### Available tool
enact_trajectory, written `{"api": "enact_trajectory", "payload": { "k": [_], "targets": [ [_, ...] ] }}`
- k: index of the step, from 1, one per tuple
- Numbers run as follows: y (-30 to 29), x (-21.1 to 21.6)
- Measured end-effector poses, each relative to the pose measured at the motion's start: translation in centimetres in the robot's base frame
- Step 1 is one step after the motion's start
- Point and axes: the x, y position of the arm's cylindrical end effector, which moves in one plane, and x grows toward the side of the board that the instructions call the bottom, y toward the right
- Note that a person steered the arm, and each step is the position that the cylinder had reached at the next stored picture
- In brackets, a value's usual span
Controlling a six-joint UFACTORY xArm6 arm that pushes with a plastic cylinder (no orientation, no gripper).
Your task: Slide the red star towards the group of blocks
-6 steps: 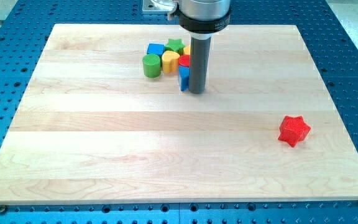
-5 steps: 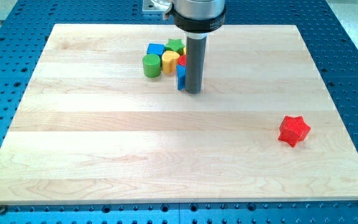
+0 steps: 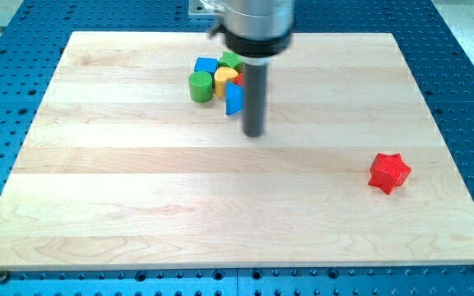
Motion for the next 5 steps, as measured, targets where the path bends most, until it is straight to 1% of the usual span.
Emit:
{"api": "enact_trajectory", "payload": {
  "k": [1,2,3,4,5],
  "targets": [
    [11.0,-0.8],
    [23.0,1.9],
    [24.1,8.1],
    [16.0,10.2],
    [5.0,7.4]
  ]
}}
